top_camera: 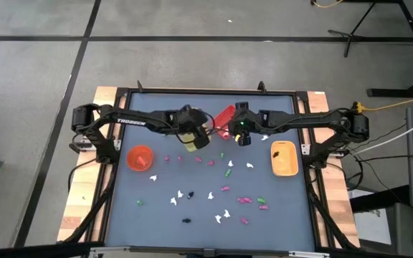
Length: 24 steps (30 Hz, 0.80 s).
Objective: Sort Halloween decoration
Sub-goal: Put the pink skeleton toy into the yellow bin
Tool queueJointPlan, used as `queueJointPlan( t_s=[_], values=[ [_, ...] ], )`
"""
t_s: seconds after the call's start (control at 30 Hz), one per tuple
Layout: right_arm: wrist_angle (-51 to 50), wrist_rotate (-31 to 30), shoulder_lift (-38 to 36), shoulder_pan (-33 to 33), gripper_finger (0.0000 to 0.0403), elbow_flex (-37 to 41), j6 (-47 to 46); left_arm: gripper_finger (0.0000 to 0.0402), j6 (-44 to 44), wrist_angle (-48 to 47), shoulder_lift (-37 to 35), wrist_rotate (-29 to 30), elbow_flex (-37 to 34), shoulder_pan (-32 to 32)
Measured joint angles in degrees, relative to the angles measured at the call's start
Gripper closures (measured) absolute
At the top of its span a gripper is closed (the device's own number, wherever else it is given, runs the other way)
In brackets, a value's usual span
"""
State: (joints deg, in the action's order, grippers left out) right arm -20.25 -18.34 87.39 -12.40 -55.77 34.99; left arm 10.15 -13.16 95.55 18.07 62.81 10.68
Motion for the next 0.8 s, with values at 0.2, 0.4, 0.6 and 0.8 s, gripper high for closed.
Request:
queueJointPlan(
  t_s=[0.2,0.4,0.6,0.8],
  values=[
    [-0.07,0.02,0.00,0.00,0.0196,0.00,0.01,0.0256,-1.33,6.67,0.00,-7.34,0.00,-2.96],
    [-0.13,0.02,0.00,0.00,0.0196,0.00,0.01,0.0256,-1.25,7.38,0.02,-9.94,0.00,-8.35],
    [-0.17,0.00,0.00,0.00,0.0196,0.00,0.01,0.0256,2.27,10.36,2.71,-7.67,0.07,-13.49],
    [-0.17,0.00,0.00,0.00,0.0196,0.00,-0.02,0.0256,5.68,10.36,7.48,-2.38,0.07,-17.11]
  ],
)
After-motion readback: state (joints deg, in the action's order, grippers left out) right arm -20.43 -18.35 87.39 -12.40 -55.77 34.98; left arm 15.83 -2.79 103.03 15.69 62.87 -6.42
